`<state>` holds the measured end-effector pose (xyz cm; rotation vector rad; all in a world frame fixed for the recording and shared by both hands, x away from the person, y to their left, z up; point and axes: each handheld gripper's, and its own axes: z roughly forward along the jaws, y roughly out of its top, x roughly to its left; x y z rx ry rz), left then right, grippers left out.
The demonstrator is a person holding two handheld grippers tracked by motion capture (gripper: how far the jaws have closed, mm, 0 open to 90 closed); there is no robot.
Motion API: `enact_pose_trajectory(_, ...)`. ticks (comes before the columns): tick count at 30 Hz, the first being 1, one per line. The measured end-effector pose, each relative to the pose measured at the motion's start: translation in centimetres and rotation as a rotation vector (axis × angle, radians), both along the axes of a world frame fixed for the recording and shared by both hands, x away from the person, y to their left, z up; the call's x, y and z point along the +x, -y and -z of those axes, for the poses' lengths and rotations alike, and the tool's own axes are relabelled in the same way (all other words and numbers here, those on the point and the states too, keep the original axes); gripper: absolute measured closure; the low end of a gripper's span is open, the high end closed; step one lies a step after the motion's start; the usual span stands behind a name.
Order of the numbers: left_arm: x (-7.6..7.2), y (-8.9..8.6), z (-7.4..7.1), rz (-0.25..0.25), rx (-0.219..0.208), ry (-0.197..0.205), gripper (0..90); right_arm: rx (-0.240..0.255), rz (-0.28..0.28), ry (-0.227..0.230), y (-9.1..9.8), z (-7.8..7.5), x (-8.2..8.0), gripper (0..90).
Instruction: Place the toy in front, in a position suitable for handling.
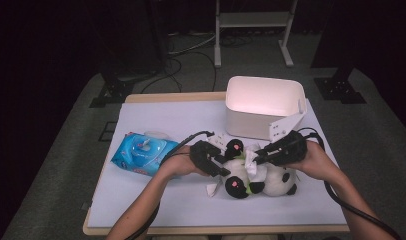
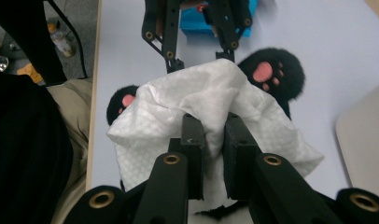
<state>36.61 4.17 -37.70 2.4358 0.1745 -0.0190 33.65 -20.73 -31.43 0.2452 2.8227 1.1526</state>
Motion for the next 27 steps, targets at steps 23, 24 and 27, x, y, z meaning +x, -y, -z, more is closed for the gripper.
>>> enact_pose_trajectory(23, 0.0, 0.2, 0.0, -0.016, -0.043, 0.015, 53.6, -0.044, 0.063, -0.028, -0.9, 2.5, 2.1, 80.3)
enact_pose_trajectory(24, 0.1, 0.2, 0.1, -0.017, -0.046, 0.014, 54.1, -0.054, 0.064, -0.021, -1.0, 2.5, 2.0, 80.4)
enact_pose_trajectory(27, 0.1, 0.2, 0.3, -0.024, -0.056, 0.01, 54.9, -0.069, 0.068, -0.01, -1.3, 2.2, 1.8, 80.3)
